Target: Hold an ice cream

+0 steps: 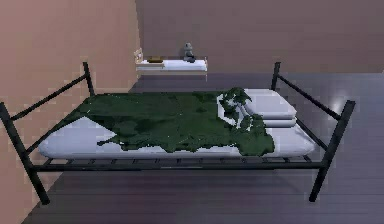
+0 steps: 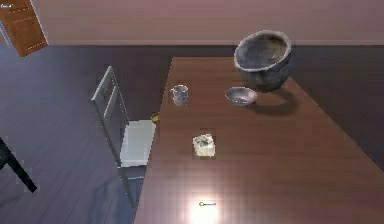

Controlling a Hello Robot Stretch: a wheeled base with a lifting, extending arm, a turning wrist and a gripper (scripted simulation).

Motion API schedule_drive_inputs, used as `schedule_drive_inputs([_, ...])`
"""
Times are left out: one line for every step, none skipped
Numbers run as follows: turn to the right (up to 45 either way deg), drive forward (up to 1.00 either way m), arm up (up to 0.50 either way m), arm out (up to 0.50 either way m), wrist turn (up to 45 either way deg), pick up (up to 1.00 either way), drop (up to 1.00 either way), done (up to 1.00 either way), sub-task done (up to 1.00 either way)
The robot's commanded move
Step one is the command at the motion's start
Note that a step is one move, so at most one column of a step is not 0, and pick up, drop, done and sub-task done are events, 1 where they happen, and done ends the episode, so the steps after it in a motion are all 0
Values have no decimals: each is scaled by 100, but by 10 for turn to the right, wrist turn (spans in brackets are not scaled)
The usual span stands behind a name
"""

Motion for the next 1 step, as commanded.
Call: schedule_drive_inputs([0,0,50,0,0,0,0,0,0])
